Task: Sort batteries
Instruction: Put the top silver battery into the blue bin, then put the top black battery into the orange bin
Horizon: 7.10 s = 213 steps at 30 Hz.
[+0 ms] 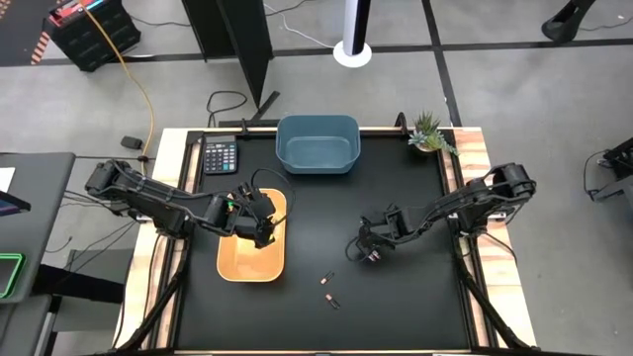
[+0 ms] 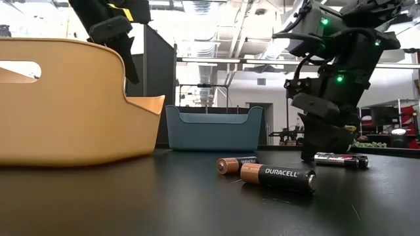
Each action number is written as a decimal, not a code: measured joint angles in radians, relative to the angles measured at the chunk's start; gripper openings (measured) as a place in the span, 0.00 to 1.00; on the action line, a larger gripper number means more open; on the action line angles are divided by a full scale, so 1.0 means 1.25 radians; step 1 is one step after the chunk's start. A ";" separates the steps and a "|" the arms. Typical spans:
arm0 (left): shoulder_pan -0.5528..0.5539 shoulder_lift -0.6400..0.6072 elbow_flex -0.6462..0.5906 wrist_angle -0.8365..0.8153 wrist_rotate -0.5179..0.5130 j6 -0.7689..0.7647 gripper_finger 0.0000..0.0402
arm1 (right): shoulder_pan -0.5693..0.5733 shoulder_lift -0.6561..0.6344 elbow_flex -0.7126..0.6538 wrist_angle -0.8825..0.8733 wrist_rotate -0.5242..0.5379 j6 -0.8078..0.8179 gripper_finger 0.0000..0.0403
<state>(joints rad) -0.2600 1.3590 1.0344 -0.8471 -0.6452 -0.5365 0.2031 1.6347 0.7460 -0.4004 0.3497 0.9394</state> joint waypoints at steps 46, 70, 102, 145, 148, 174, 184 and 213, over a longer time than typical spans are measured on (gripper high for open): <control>0.000 0.000 0.000 0.014 0.000 -0.008 0.55 | -0.118 -0.215 -0.005 0.288 0.037 -0.356 0.10; 0.000 0.000 0.000 0.376 0.030 0.217 0.55 | -0.550 0.026 0.284 0.390 -0.030 -0.617 0.12; -0.008 0.213 0.067 0.590 0.238 0.335 0.55 | -0.290 -0.277 0.306 0.275 -0.031 -0.876 0.55; -0.063 0.574 0.233 0.523 0.376 0.084 0.54 | 0.094 -0.336 0.181 0.374 0.186 -0.921 0.55; -0.063 0.574 0.233 0.507 0.368 0.084 0.50 | 0.094 -0.336 0.181 0.376 0.186 -0.924 0.55; -0.058 0.547 0.228 0.451 0.356 0.141 0.10 | 0.094 -0.336 0.181 0.402 0.207 -0.943 0.55; -0.058 0.460 0.226 0.450 0.252 0.197 0.10 | 0.105 -0.376 0.181 0.412 0.216 -0.962 0.55; -0.076 0.158 0.101 -0.137 0.094 -0.143 0.10 | 0.242 -0.453 0.182 0.234 0.219 -0.915 0.55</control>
<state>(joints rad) -0.3551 1.5563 1.1601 -1.0179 -0.5281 -0.7158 0.5057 1.0683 0.9730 -0.1077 0.6236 -0.2039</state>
